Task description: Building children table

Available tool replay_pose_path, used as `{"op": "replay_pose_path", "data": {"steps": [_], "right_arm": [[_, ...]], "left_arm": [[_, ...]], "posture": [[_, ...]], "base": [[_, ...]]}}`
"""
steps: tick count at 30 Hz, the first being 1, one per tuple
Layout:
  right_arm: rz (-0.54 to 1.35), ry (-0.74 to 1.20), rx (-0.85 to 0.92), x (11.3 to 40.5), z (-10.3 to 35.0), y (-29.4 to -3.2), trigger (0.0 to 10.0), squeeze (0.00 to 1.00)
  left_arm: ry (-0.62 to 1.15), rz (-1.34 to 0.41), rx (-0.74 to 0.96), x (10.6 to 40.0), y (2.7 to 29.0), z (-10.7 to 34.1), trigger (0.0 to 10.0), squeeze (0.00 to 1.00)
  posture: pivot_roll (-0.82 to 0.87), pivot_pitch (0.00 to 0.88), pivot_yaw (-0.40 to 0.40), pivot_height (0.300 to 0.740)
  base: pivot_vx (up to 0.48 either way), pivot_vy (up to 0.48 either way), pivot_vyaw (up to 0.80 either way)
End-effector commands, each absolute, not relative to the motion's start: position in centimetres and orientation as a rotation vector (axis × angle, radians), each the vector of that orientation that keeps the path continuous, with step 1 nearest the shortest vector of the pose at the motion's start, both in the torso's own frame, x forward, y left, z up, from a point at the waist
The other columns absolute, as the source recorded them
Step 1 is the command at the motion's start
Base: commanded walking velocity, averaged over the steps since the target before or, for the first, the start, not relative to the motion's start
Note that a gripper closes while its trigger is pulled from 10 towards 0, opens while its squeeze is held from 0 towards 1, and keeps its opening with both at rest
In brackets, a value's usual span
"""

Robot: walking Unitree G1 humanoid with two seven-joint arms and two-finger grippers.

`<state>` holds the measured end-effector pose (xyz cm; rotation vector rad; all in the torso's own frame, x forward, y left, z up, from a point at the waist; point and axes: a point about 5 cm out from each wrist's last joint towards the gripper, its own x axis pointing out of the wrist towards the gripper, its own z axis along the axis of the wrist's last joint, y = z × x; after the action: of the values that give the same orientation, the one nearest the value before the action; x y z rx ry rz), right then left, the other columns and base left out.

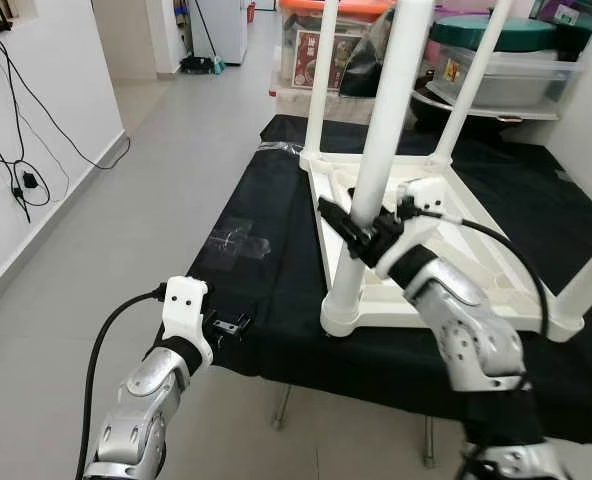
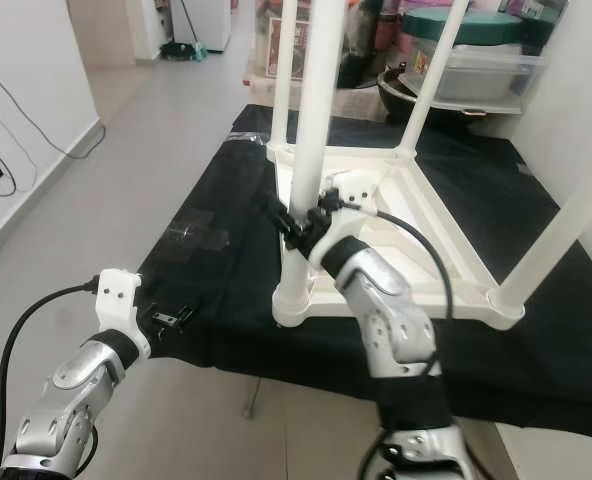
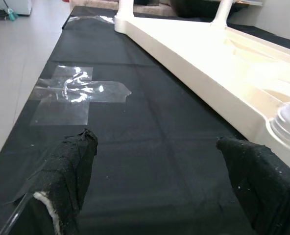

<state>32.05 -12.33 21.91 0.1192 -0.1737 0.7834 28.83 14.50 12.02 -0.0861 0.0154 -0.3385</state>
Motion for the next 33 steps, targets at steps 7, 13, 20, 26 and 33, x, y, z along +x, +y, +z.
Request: {"op": "replay_pose_path", "data": {"steps": [7,13,20,26,33], "right_arm": [[1.063,-0.015,0.168,30.7,18.3,-9.0,0.0,0.00],[0.175,0.074,0.104,35.4,16.5,-13.9,0.0,0.00],[-0.413,0.033,0.087,31.8,15.7,-18.9,0.0,0.00],[-0.166,-0.023,0.166,30.9,16.8,-15.1,10.0,0.91],[0.244,-0.133,0.200,32.9,20.2,-13.1,10.0,0.00]], "left_arm": [[0.011,-0.333,-0.080,28.8,14.3,12.2,10.0,0.00],[0.022,-0.323,-0.077,28.5,15.0,11.9,10.0,0.00],[0.009,-0.343,-0.107,29.0,14.0,12.3,10.0,0.00],[0.013,-0.358,-0.108,29.0,13.9,12.3,10.0,0.00],[0.013,-0.351,-0.105,29.1,14.4,12.3,10.0,0.00]], "posture": [[0.12,0.000,-0.086,0.740],[0.10,0.000,-0.074,0.740],[0.08,0.000,-0.051,0.740],[0.06,0.000,-0.045,0.740],[0.07,0.000,-0.058,0.740]], "base": [[0.000,0.000,0.00],[0.000,0.000,0.00],[0.000,0.000,0.00],[0.000,0.000,0.00],[0.000,0.000,0.00]]}}
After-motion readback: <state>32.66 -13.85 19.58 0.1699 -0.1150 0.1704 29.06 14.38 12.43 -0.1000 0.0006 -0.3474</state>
